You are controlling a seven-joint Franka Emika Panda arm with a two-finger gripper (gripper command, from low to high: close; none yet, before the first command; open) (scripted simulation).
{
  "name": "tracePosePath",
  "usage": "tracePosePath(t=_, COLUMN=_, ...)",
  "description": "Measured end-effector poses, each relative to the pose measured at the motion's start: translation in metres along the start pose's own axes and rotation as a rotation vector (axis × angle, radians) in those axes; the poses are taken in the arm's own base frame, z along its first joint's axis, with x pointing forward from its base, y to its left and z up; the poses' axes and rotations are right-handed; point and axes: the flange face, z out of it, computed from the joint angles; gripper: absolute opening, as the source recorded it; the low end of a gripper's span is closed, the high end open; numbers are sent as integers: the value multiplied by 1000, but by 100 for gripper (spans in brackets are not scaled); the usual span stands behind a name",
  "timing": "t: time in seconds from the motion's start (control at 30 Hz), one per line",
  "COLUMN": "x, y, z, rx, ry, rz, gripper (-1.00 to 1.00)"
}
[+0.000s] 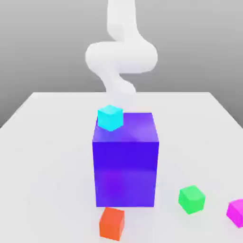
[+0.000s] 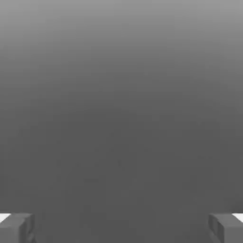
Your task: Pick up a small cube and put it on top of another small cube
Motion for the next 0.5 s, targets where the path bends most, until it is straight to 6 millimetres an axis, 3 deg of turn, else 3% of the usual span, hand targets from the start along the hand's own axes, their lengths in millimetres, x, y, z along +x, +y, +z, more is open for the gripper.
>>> tracePosePath(t=0.23, x=-58, y=-40, z=123, rx=-150, ry=-100, rz=-80, gripper=0)
tracePosePath(t=0.5, x=-157, y=-55, z=246, rx=-273, ry=-237, rz=-178, gripper=0)
